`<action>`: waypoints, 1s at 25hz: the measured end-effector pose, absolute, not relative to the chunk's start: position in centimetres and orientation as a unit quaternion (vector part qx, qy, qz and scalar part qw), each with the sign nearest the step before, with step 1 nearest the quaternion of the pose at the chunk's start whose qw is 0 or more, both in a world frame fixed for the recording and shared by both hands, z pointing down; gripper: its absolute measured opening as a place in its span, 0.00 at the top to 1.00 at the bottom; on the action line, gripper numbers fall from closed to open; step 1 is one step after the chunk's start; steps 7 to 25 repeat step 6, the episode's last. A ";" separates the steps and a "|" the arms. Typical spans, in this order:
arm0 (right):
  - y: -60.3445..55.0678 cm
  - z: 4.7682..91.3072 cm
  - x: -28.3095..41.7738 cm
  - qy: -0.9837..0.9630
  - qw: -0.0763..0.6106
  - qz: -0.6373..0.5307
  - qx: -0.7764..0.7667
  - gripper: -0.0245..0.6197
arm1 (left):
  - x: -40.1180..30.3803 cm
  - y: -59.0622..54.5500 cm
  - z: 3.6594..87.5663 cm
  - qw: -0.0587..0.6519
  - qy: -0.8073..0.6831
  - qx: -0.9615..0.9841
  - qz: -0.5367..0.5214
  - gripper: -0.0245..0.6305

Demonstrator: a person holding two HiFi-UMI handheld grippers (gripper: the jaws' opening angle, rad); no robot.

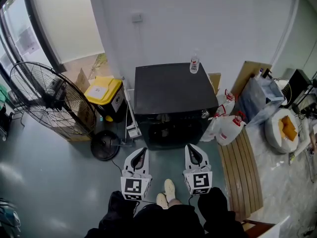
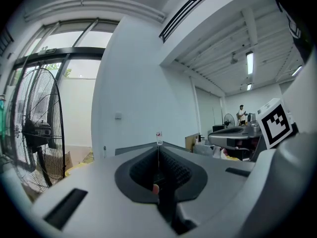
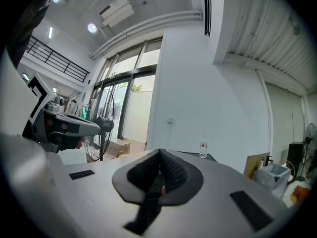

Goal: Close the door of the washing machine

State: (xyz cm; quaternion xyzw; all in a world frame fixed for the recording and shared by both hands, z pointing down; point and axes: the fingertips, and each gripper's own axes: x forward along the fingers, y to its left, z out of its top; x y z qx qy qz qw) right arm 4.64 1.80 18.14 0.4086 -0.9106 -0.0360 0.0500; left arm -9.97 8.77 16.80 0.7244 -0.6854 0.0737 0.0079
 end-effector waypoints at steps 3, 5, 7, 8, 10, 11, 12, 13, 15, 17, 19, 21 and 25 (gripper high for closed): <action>1.8 18.0 4.6 -0.911 0.049 -0.036 0.408 0.94 | -9.9 8.9 16.7 0.009 -0.685 0.725 0.073 0.93; 1.9 18.0 4.6 -0.911 0.049 -0.036 0.409 0.94 | -9.9 9.0 16.7 0.009 -0.685 0.725 0.073 0.93; 1.9 18.1 4.6 -0.911 0.049 -0.036 0.409 0.94 | -10.0 9.0 16.8 0.009 -0.686 0.724 0.073 0.93; 1.9 18.1 4.6 -0.911 0.049 -0.036 0.409 0.94 | -10.0 9.0 16.8 0.009 -0.686 0.724 0.073 0.93; 1.9 18.1 4.6 -0.911 0.049 -0.036 0.409 0.94 | -10.0 9.0 16.8 0.009 -0.686 0.724 0.073 0.93; 1.9 18.1 4.6 -0.911 0.049 -0.036 0.409 0.94 | -10.0 9.0 16.8 0.009 -0.686 0.724 0.073 0.93; 1.9 18.1 4.6 -0.911 0.049 -0.036 0.409 0.94 | -10.0 9.0 16.8 0.009 -0.686 0.724 0.073 0.93; 1.9 18.1 4.6 -0.911 0.049 -0.036 0.409 0.94 | -10.0 9.0 16.8 0.009 -0.686 0.724 0.073 0.93; 1.9 18.1 4.6 -0.911 0.049 -0.036 0.409 0.94 | -10.0 9.0 16.8 0.009 -0.686 0.724 0.073 0.93; 1.9 18.1 4.6 -0.911 0.049 -0.036 0.409 0.94 | -10.0 9.0 16.8 0.009 -0.686 0.724 0.073 0.93; 1.9 18.1 4.6 -0.911 0.049 -0.036 0.409 0.94 | -10.0 9.0 16.8 0.009 -0.686 0.724 0.073 0.93; 1.9 18.1 4.6 -0.911 0.049 -0.036 0.409 0.94 | -10.0 9.0 16.8 0.009 -0.686 0.724 0.073 0.93; 1.9 18.1 4.6 -0.911 0.049 -0.036 0.409 0.94 | -10.0 9.0 16.8 0.009 -0.686 0.724 0.073 0.93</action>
